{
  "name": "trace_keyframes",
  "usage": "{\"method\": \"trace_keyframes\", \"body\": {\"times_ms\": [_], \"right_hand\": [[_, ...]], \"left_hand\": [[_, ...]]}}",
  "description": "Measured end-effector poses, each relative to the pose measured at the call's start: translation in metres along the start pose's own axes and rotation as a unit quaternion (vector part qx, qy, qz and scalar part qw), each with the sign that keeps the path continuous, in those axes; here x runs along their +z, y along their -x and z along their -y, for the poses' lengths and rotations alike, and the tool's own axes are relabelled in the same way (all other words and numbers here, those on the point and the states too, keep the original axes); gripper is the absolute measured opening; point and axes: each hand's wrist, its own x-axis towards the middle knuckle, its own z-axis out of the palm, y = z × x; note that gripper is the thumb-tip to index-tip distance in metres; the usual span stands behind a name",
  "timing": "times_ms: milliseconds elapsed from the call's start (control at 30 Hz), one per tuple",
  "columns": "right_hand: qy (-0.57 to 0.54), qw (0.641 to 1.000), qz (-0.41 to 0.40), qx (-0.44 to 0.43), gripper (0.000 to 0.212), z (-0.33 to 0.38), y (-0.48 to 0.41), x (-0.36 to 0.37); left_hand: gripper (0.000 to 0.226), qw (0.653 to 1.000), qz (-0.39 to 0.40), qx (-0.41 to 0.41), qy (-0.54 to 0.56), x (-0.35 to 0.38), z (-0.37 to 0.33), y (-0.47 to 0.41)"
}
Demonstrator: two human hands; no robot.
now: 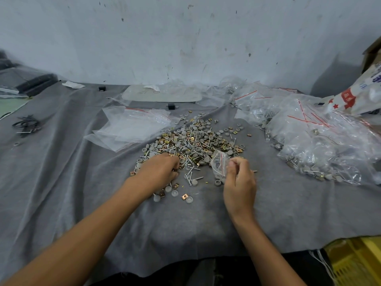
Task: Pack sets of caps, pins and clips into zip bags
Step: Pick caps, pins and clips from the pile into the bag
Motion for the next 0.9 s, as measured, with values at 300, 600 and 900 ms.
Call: {"method": "trace_keyframes", "body": {"times_ms": [300,600,900], "right_hand": [[-0.002,1.0,-0.006,0.0,0.008,0.0,0.0,0.0],[-0.001,1.0,-0.001,0.0,0.008,0.0,-0.001,0.001],[0.003,1.0,0.005,-0.01,0.008,0.0,0.0,0.001]], "left_hand": [[0.014,0.991,0.0,0.017,-0.135,-0.001,-0.006,0.0],[0.018,0.994,0.012,-0.014,-0.106,0.0,-0.001,0.005],[0.009,0.986,-0.089,-0.066,0.126,-0.011,-0.003,0.007]]}}
